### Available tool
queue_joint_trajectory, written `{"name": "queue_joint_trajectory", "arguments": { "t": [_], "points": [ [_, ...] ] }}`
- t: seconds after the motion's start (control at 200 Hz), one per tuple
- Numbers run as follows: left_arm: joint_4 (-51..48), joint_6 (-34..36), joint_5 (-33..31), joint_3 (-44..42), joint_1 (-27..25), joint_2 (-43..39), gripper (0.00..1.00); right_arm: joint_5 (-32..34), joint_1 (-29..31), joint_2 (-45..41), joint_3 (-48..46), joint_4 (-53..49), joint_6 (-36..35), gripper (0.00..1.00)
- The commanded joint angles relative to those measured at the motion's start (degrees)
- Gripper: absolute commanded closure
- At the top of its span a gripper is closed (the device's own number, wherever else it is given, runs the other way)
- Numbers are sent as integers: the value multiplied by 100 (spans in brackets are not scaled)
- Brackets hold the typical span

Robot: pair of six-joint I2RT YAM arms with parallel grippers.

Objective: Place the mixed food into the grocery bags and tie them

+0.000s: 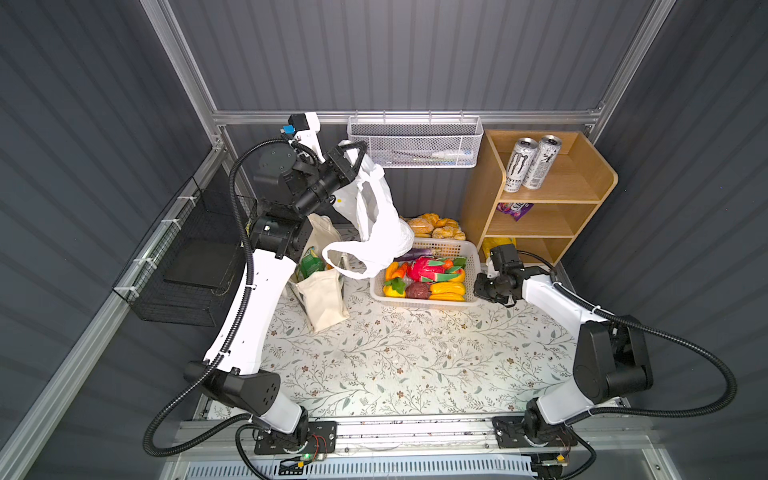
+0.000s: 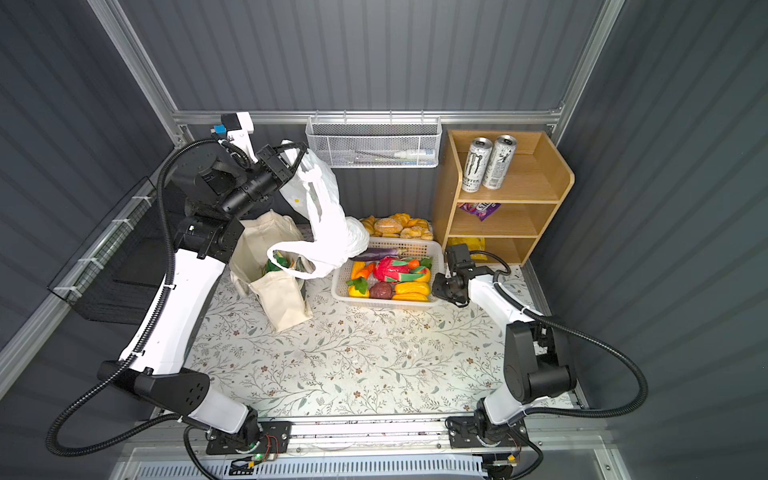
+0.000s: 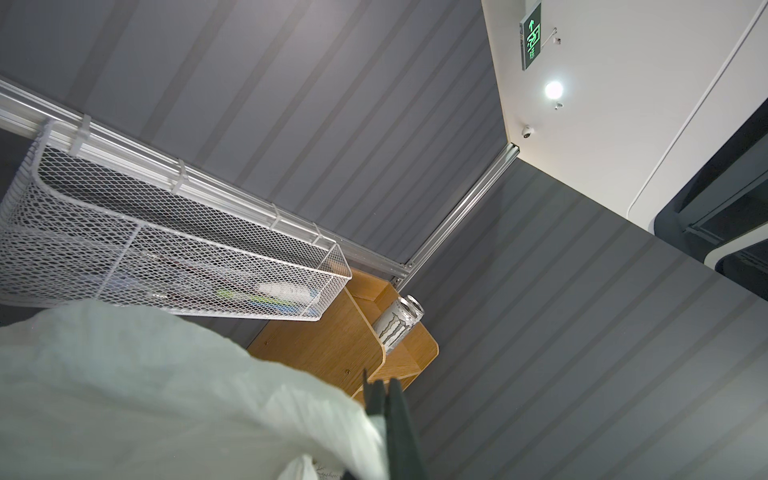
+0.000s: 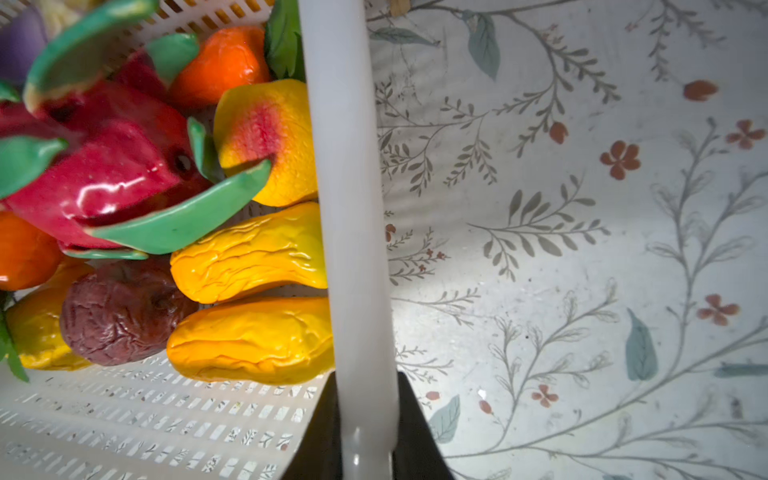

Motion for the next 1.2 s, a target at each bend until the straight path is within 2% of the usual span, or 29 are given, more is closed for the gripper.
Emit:
{"name": "queue_joint_trajectory", "arguments": {
  "t": [0.0,0.12,0.265,0.37,0.455,0.575,0.64,0.74,0.815,0.9,0.991,1.071,1.196],
  "points": [
    [247,-100,127,-51,-57,-164,100,54,-35,-362,-332,-101,149,98],
    [309,-133,123,-71,-66,-148,100,-2,-30,-803,-766,-59,328,100],
    [364,-151,138,-71,-97,-112,100,505,-86,-1385,-1169,-337,504,100],
    [405,-166,148,-93,-110,-120,100,749,-363,-1740,-1297,-572,625,100],
    [412,-169,162,-98,-110,-114,100,969,-659,-2011,-1354,-744,823,78],
    [414,-147,158,-129,-110,-156,100,942,-1102,-2329,-1372,-797,1015,50],
    [381,-114,148,-124,-110,-165,100,842,-1155,-2465,-1229,-887,981,44],
    [312,-55,149,-128,-110,-156,100,333,-1110,-3008,-1003,-887,981,42],
    [315,-10,153,-174,-110,-172,100,-45,-819,-3217,-782,-775,1012,42],
    [257,116,50,-196,-110,-181,100,-251,-108,-2923,-383,-719,1021,43],
    [-32,484,-175,-81,-110,-191,100,-327,855,-2208,86,-494,1076,43],
    [-477,987,-728,155,-110,-196,100,-343,1606,-1491,547,-224,1110,42],
    [-1034,1581,-1523,488,-86,-231,100,-412,2452,-221,1605,-70,999,43]
  ]
}}
